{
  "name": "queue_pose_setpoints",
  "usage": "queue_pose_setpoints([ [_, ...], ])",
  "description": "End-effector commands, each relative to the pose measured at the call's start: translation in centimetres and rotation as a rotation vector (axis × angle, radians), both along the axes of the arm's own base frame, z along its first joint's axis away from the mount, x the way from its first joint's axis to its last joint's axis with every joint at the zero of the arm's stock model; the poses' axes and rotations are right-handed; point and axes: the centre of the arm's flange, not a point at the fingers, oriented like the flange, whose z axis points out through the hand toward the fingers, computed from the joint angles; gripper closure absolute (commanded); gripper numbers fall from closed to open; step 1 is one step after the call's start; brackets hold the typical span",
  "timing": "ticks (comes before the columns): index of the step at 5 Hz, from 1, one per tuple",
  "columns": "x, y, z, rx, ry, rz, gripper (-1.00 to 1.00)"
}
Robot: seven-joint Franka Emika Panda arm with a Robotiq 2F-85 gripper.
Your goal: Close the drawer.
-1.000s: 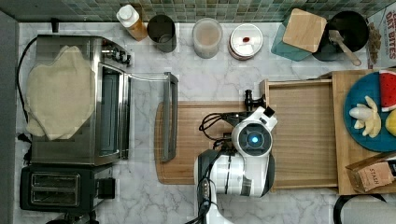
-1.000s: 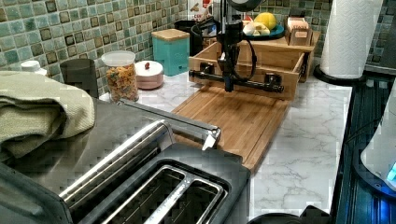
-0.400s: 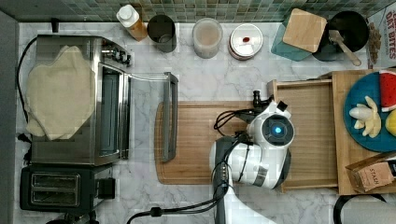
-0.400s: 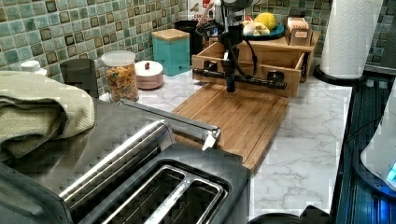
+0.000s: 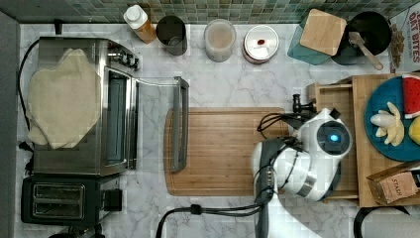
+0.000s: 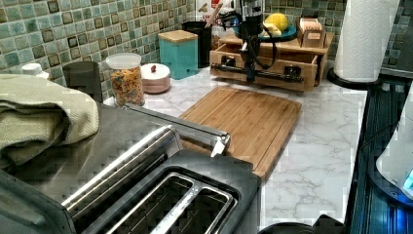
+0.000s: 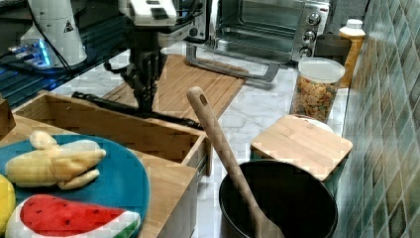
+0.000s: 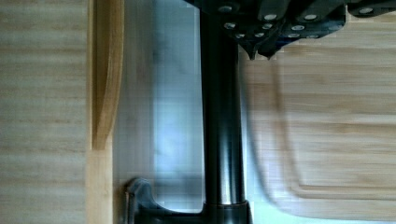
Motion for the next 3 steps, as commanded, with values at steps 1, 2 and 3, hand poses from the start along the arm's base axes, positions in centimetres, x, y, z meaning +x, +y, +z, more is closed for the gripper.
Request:
queue_pose_setpoints([
  [1,-4.4,-19.9,6.2,-0.209,-0.211,-0.263,1.0],
  [2,-5.2,-18.6,7.8,-0.256,-0.18,-0.341,1.0],
  [3,-5.2,-18.6,7.8,-0.256,-0.18,-0.341,1.0],
])
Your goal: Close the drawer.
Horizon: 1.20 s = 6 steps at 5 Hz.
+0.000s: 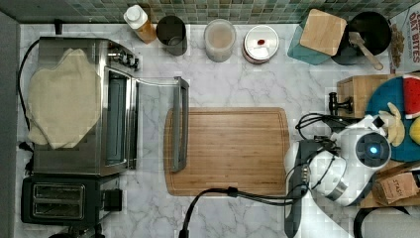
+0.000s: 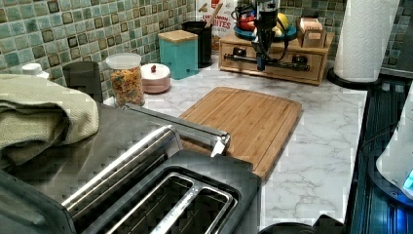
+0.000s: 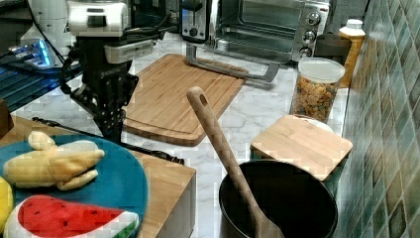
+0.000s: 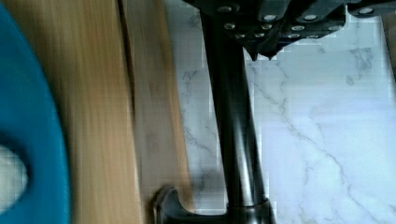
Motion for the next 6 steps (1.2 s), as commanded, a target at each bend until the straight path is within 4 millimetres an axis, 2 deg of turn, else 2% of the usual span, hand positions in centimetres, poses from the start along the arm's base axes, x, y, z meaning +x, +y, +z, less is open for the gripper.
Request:
queue_pose_setpoints([
  [1,-4.55,-11.02,7.8,-0.145,-0.11,-0.233,1.0],
  [6,-4.55,-11.02,7.79,-0.145,-0.109,-0.233,1.0],
])
